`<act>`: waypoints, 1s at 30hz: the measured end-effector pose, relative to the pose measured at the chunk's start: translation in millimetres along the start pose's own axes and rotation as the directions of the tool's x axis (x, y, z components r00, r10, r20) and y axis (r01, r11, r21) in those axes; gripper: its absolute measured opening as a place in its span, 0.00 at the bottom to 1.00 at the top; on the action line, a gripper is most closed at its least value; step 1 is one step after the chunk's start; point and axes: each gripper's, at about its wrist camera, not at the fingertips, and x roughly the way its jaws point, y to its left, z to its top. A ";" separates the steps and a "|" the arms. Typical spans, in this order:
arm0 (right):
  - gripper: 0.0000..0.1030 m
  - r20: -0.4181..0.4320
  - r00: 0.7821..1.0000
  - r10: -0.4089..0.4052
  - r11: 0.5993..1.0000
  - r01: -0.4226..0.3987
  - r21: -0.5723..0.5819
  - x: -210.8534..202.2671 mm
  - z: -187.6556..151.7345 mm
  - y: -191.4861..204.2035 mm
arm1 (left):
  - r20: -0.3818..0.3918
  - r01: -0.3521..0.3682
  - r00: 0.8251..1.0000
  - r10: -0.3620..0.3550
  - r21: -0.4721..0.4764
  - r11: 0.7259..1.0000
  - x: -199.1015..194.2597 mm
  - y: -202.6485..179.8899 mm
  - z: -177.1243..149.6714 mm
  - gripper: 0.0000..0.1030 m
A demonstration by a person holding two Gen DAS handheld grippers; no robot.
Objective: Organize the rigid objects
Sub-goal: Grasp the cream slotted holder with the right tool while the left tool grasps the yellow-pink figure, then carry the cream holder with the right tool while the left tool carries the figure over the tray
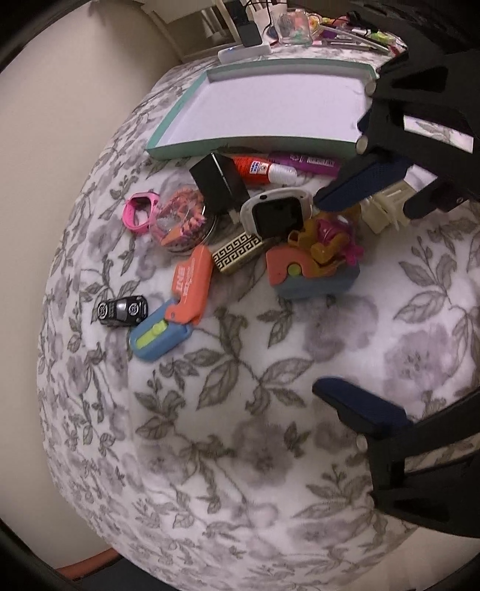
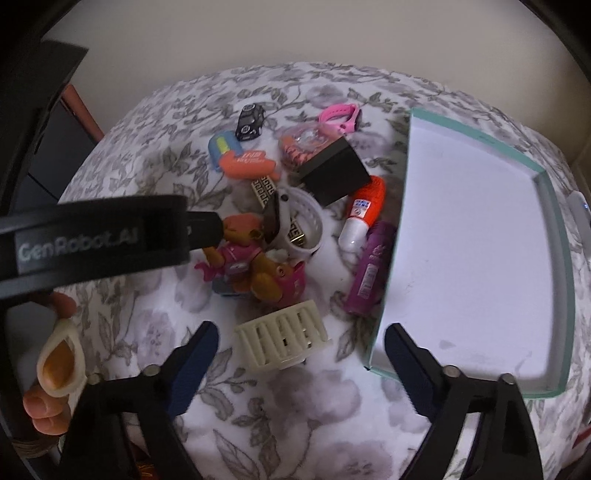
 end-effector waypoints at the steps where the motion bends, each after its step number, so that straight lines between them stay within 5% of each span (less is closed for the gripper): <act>1: 0.85 -0.004 1.000 0.004 1.000 -0.004 -0.001 0.8 -0.5 0.4 | -0.001 0.010 1.000 -0.010 -0.003 1.000 1.7 -0.7 0.4 0.85; 19: 0.59 -0.061 0.997 0.038 0.999 -0.039 -0.017 19.6 -0.3 3.4 | -0.039 0.098 0.995 -0.096 0.062 0.993 24.5 -21.1 1.5 0.38; 30: 0.58 -0.036 0.998 0.057 0.998 -0.056 0.018 11.6 -2.8 -2.8 | -0.019 0.131 0.991 -0.130 0.025 0.991 15.7 -13.7 -1.2 0.38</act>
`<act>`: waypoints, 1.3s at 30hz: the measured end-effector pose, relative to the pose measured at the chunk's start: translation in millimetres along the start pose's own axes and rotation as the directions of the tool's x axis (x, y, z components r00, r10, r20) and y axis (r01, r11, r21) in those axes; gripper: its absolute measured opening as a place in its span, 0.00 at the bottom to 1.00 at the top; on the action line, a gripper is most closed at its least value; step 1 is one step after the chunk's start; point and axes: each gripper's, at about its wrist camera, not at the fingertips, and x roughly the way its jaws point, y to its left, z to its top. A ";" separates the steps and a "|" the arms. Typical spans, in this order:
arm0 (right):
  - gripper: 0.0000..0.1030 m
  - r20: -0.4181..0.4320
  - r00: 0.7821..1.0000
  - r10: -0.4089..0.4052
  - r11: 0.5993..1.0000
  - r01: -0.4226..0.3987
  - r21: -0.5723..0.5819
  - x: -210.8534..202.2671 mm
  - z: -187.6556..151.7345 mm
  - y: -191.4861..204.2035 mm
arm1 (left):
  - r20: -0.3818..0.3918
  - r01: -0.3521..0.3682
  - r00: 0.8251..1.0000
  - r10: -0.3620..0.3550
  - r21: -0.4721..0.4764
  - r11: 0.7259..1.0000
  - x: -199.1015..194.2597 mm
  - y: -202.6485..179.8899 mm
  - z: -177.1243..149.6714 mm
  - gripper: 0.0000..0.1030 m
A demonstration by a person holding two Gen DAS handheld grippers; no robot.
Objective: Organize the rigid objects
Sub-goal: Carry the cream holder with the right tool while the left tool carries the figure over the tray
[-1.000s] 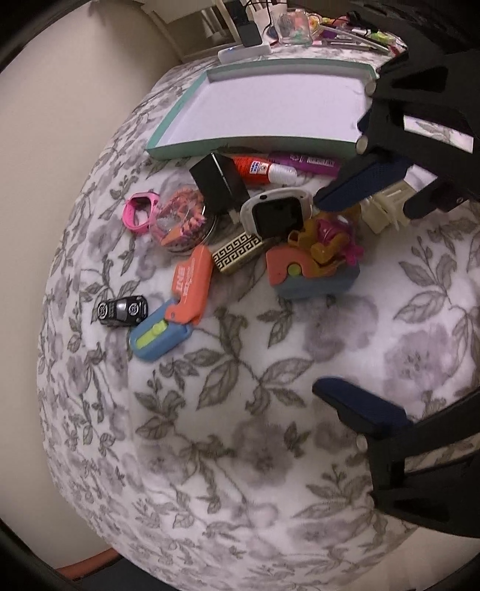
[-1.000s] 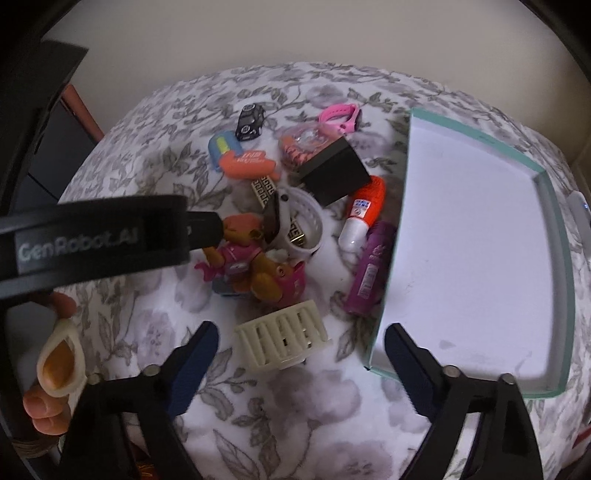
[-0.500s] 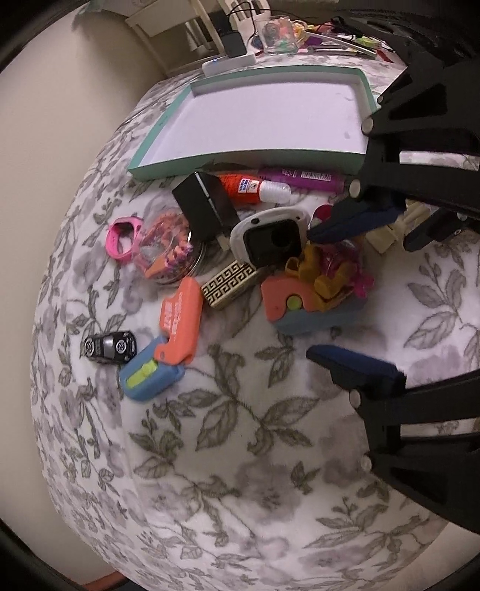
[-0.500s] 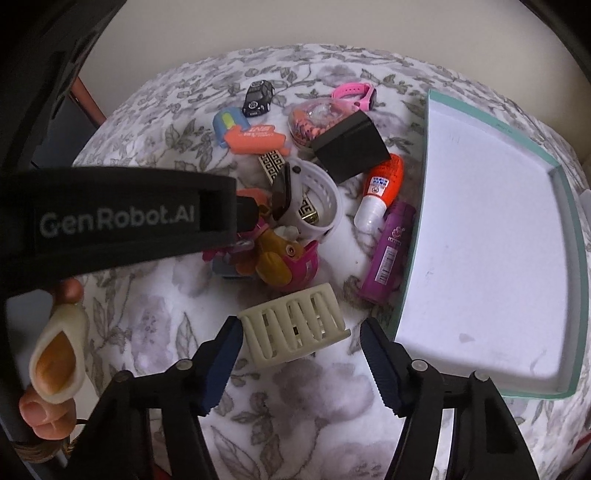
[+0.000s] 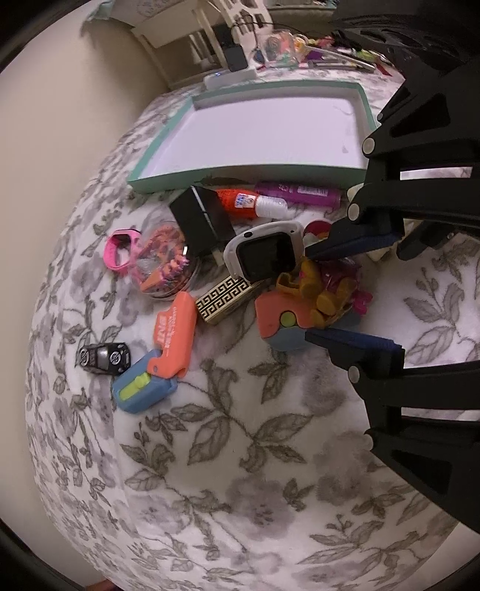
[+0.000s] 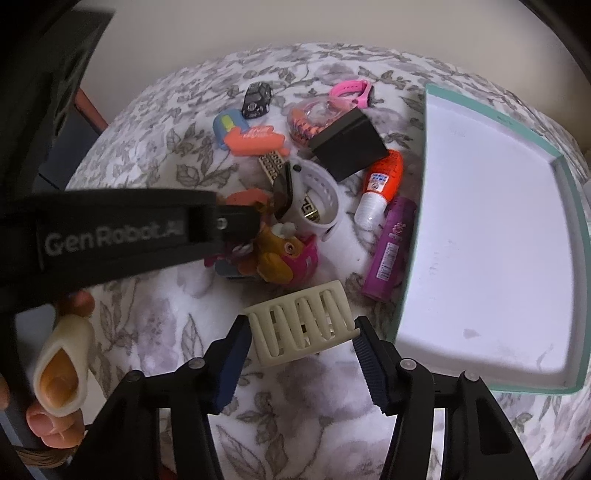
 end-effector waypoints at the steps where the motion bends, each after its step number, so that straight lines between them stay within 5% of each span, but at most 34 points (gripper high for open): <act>1: 0.58 0.006 1.000 0.008 1.000 -0.008 0.008 -3.0 -0.2 -1.6 | 0.009 -0.001 1.000 0.001 -0.004 1.000 -3.2 1.0 -0.6 0.38; 15: 0.58 0.189 0.982 0.027 0.984 -0.059 0.167 -69.9 17.0 -40.5 | 0.155 0.007 0.988 -0.008 0.005 1.000 -64.8 -22.7 9.1 0.26; 26: 0.58 0.302 0.939 -0.165 0.933 0.049 0.357 -120.3 41.9 -114.2 | 0.224 0.055 0.973 -0.061 0.035 0.998 -79.7 -87.9 37.0 0.26; 31: 0.58 0.295 0.927 -0.231 0.900 0.088 0.428 -118.8 45.9 -151.8 | 0.224 0.060 0.972 -0.075 0.076 0.995 -61.8 -117.4 47.3 0.26; 39: 0.58 0.234 0.937 -0.261 0.867 0.120 0.484 -95.3 43.9 -199.2 | 0.198 0.060 0.977 -0.085 0.126 0.990 -23.3 -153.2 62.6 0.26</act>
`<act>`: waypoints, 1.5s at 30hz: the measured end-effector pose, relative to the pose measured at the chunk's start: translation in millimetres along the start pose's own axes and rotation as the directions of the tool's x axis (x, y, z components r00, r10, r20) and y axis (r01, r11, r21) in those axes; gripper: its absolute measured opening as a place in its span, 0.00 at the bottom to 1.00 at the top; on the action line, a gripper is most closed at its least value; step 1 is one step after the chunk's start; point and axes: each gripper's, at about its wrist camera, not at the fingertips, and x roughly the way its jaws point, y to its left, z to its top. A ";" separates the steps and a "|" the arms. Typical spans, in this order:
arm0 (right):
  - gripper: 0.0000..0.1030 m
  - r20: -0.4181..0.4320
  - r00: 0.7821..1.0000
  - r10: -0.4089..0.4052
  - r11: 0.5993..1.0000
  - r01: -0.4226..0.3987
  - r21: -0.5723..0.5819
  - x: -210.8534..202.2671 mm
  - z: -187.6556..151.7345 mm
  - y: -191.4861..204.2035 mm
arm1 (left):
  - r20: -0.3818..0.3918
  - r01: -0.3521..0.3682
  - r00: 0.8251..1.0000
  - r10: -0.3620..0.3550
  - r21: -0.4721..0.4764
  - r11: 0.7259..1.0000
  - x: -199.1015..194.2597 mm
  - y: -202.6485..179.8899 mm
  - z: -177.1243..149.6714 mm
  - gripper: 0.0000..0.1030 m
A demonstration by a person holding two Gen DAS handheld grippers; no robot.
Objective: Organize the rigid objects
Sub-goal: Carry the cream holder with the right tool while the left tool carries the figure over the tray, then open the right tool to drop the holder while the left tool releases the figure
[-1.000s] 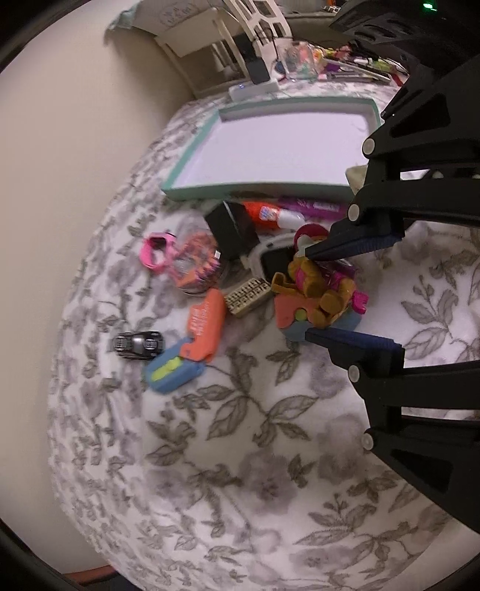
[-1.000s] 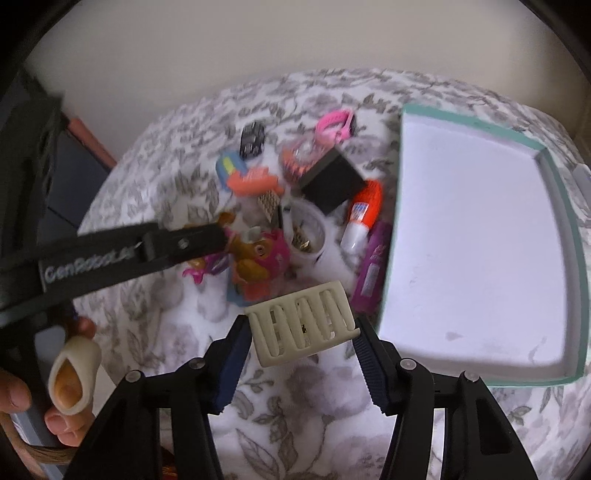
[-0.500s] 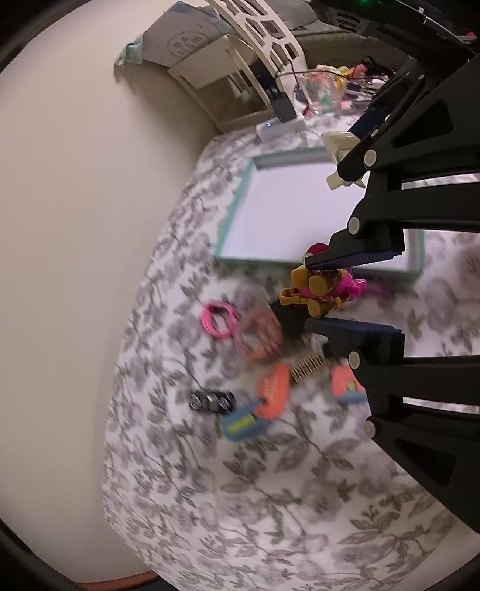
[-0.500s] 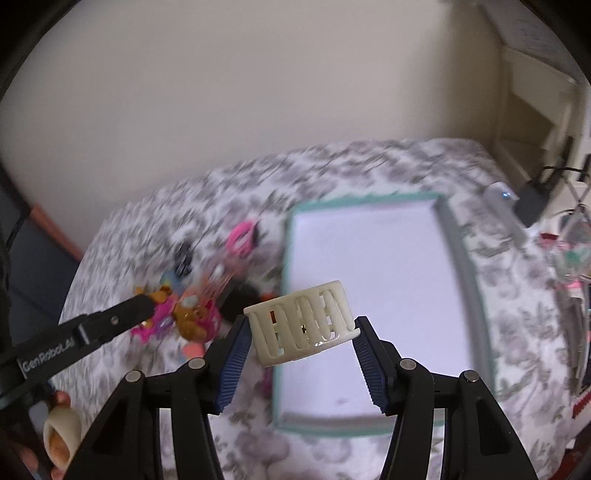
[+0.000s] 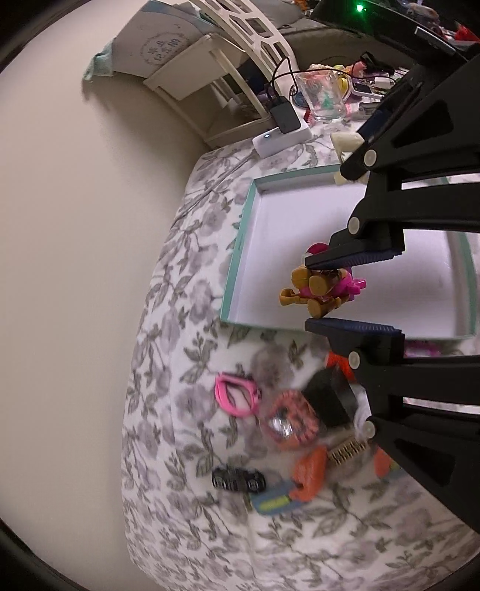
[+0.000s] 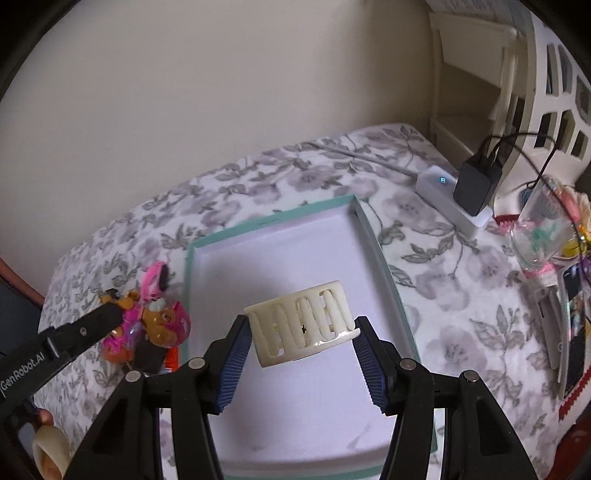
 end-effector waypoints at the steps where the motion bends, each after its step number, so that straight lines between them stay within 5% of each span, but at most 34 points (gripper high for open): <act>1: 0.58 -0.008 1.000 -0.004 1.000 0.004 0.006 5.7 1.6 -3.5 | -0.006 0.006 1.000 -0.006 0.004 1.000 7.3 -3.2 0.6 0.26; 16: 0.58 -0.095 0.995 -0.037 0.999 0.038 0.008 77.3 6.1 -14.2 | -0.071 0.005 0.997 -0.004 0.024 1.000 82.4 -4.1 0.8 0.27; 30: 0.58 -0.075 0.996 -0.055 0.998 0.056 0.000 81.1 9.9 -14.9 | -0.057 -0.002 0.998 0.004 0.038 0.999 87.5 -6.3 5.3 0.28; 35: 0.61 -0.067 0.996 -0.051 0.999 0.051 0.000 75.6 12.6 -15.8 | -0.097 0.012 0.995 -0.011 0.010 1.000 91.5 -1.2 4.9 0.49; 45: 0.65 -0.036 0.998 -0.056 0.998 0.056 -0.001 56.0 23.3 -14.7 | -0.068 -0.026 0.997 0.028 0.027 0.999 73.1 -2.8 15.6 0.50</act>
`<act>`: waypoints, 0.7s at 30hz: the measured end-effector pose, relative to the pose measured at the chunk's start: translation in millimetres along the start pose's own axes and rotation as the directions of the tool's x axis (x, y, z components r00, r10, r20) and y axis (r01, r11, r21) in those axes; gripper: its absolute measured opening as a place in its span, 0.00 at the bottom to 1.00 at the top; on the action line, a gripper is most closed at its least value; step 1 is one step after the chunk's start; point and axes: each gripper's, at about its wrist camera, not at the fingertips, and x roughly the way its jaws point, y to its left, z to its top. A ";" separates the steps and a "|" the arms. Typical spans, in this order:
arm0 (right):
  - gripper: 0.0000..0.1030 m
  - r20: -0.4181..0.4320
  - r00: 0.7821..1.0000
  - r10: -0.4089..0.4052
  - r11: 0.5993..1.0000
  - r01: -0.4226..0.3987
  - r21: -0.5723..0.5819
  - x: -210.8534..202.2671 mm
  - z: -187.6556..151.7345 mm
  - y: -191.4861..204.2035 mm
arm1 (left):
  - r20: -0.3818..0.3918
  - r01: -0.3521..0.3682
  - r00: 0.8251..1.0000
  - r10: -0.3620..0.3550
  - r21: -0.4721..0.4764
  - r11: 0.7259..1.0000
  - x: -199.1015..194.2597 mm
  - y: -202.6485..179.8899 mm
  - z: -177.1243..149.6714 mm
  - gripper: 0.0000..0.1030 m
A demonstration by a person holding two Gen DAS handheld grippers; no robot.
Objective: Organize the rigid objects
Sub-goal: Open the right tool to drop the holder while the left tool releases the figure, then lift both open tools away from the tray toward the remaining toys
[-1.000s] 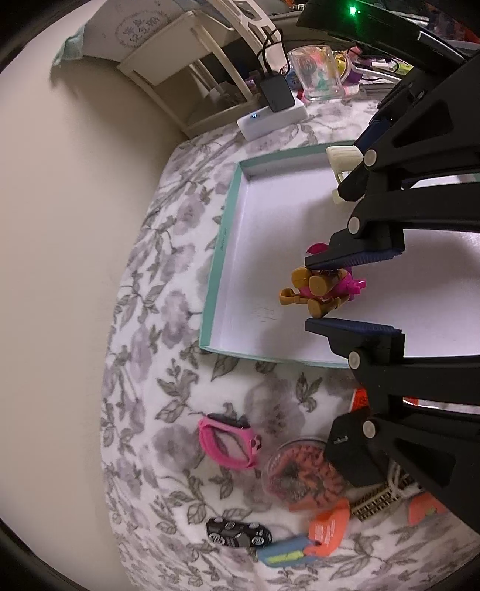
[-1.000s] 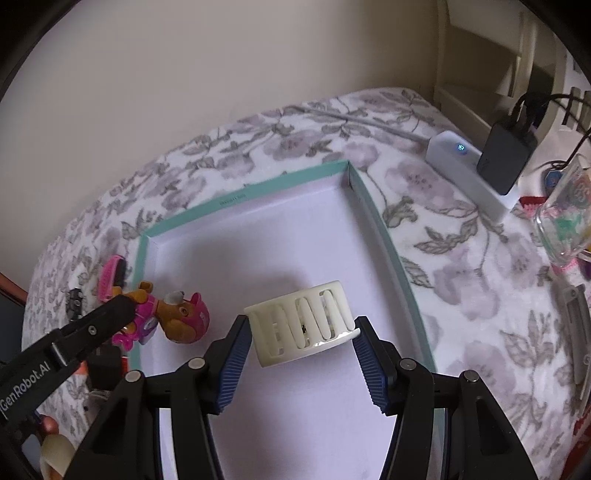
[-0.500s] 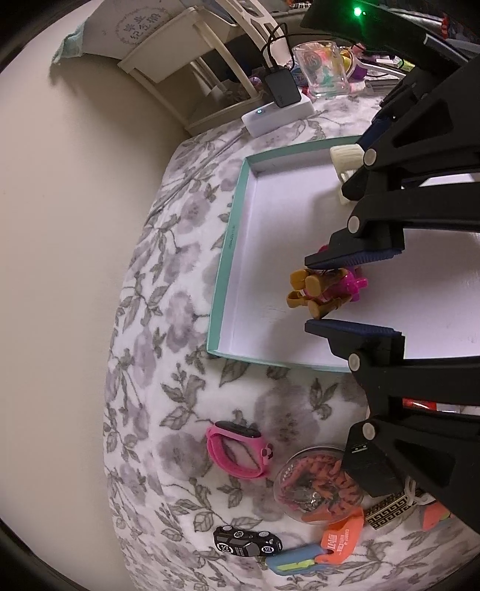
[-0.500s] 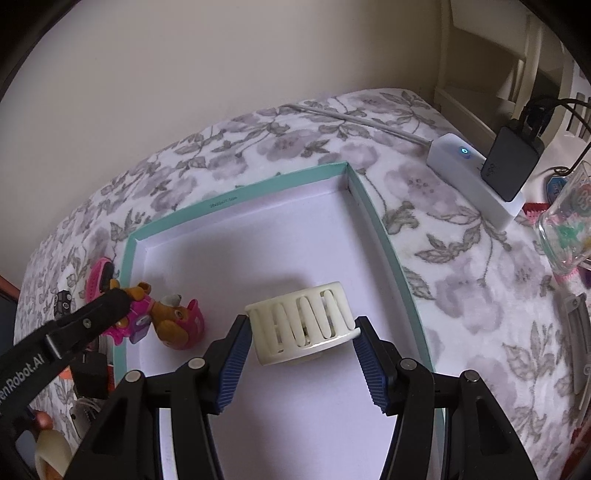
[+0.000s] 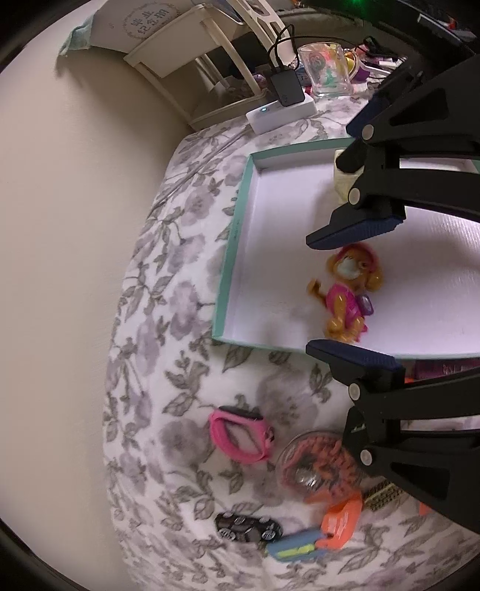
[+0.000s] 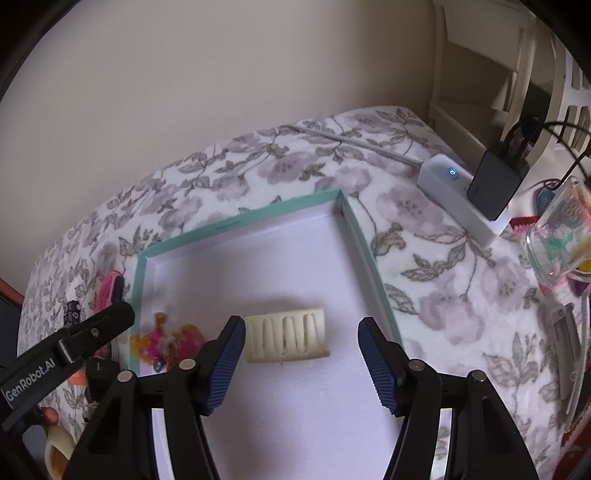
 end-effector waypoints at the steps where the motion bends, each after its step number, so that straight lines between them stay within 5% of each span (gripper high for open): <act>1: 0.65 0.007 1.000 0.000 1.000 0.000 -0.001 -4.0 1.6 0.1 | 0.007 -0.014 1.000 0.014 0.006 1.000 -3.4 -0.2 1.5 0.50; 9: 0.70 0.042 0.999 -0.010 0.999 0.011 -0.032 -27.4 11.1 6.6 | 0.077 -0.107 0.992 0.104 0.029 0.994 -29.8 4.2 12.0 0.61; 12: 0.82 0.047 0.999 -0.015 0.999 0.017 -0.043 -30.3 11.5 8.1 | 0.098 -0.135 0.986 0.132 0.026 0.991 -35.2 8.0 14.6 0.79; 17: 0.87 0.059 0.998 -0.017 0.998 0.020 -0.056 -32.1 11.4 9.8 | 0.114 -0.180 0.978 0.177 0.013 0.984 -36.7 16.5 16.4 0.81; 21: 1.00 0.059 0.998 -0.027 0.998 0.031 -0.062 -30.2 10.6 9.2 | 0.111 -0.214 0.971 0.211 0.011 0.977 -32.8 22.2 15.9 0.82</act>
